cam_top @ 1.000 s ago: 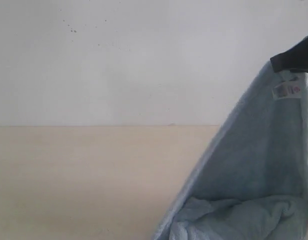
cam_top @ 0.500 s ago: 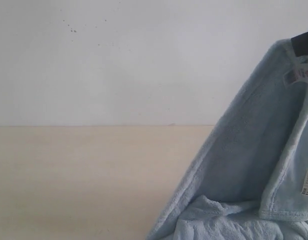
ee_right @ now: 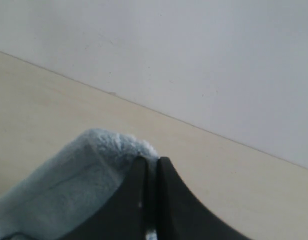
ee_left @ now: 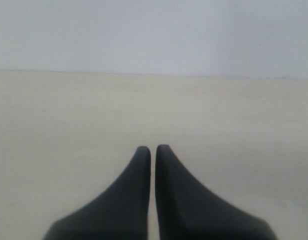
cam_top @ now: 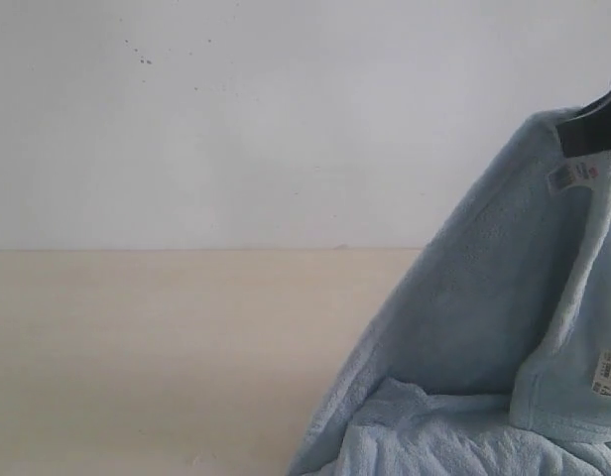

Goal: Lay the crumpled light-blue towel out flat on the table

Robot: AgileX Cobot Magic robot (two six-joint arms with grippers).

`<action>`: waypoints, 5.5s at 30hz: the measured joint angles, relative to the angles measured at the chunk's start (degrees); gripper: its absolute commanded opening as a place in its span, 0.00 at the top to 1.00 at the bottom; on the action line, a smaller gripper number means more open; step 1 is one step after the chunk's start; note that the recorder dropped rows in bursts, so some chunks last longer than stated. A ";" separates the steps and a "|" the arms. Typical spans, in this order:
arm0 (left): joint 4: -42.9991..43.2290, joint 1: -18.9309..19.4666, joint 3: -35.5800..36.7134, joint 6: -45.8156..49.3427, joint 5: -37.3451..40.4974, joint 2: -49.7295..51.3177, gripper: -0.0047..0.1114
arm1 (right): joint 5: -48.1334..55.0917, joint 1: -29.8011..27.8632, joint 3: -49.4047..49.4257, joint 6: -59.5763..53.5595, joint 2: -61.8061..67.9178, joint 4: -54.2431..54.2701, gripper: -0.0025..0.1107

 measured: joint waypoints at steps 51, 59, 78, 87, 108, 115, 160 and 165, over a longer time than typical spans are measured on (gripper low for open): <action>-21.21 0.00 0.00 1.59 -8.75 0.00 0.93 | 18.68 11.95 -25.60 8.85 10.01 -21.91 0.98; -32.84 0.00 0.00 1.59 -11.66 0.00 0.93 | 10.53 16.71 -21.92 -9.71 14.62 9.63 0.98; -31.09 0.00 0.00 2.08 -25.27 0.00 0.93 | -43.21 34.11 -23.42 -35.06 53.85 28.00 0.37; -30.94 0.00 0.00 3.97 -21.53 0.00 0.93 | 3.77 34.22 -23.83 -31.63 39.58 21.50 0.37; -15.37 -6.74 -34.63 20.76 1.56 45.85 0.93 | 42.92 31.19 -23.83 29.85 33.48 -40.24 0.37; -16.49 -12.19 -45.59 22.03 17.59 70.77 0.93 | 43.00 23.25 -23.83 29.04 40.78 -22.65 0.37; -48.37 -12.72 -48.88 47.18 10.04 78.66 0.93 | 32.09 10.20 -23.83 25.21 56.48 -0.53 0.98; -48.37 -12.72 -48.88 48.37 10.04 78.66 0.93 | 32.48 10.20 -23.83 24.67 54.08 -2.44 0.98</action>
